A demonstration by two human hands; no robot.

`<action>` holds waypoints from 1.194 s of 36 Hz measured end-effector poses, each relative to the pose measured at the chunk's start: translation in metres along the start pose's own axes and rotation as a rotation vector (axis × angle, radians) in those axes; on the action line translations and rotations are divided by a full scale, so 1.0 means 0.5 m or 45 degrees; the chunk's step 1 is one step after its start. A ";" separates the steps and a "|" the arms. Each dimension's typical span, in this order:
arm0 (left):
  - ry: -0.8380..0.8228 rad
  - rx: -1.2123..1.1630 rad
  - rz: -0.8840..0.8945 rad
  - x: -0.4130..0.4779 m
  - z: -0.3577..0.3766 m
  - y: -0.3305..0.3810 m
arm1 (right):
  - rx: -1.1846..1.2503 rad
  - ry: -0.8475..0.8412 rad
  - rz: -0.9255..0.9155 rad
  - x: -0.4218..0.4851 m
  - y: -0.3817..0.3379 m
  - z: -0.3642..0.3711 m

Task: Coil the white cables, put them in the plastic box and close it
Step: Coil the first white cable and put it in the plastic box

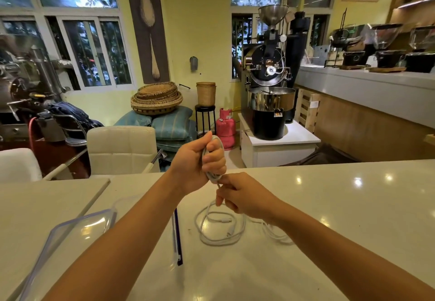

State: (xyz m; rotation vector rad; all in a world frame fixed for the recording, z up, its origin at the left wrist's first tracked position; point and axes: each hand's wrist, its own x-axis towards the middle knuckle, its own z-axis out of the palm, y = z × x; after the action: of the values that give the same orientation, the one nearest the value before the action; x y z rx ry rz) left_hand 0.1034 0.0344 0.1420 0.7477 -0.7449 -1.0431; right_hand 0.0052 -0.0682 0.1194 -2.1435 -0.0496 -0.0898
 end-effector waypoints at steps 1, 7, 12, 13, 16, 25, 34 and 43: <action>-0.024 -0.026 -0.024 -0.001 -0.007 0.000 | -0.020 -0.038 0.012 -0.003 -0.001 -0.003; 0.058 0.038 -0.125 -0.005 -0.012 -0.005 | -0.164 -0.167 0.038 -0.019 -0.010 -0.018; 0.366 0.184 -0.141 0.001 -0.014 -0.016 | -0.241 -0.183 -0.077 -0.036 -0.022 -0.032; 0.392 0.186 -0.153 0.002 -0.015 -0.019 | -0.222 -0.194 -0.103 -0.039 -0.025 -0.034; 0.370 0.139 -0.167 0.002 -0.012 -0.024 | -0.131 -0.189 -0.168 -0.043 -0.028 -0.043; -0.127 -0.235 -0.251 -0.011 0.015 -0.025 | -0.059 0.332 -0.507 -0.032 -0.010 -0.055; -0.216 -0.268 -0.221 -0.006 0.015 -0.030 | 0.338 0.173 -0.433 -0.025 -0.012 -0.050; 0.497 0.456 -0.161 -0.001 0.045 -0.011 | 0.326 0.326 -0.318 -0.019 -0.010 -0.056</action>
State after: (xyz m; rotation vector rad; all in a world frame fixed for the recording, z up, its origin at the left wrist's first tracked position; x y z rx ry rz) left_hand 0.0821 0.0290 0.1496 1.2795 -0.5541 -0.8461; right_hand -0.0058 -0.0890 0.1381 -1.8471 -0.1694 -0.4776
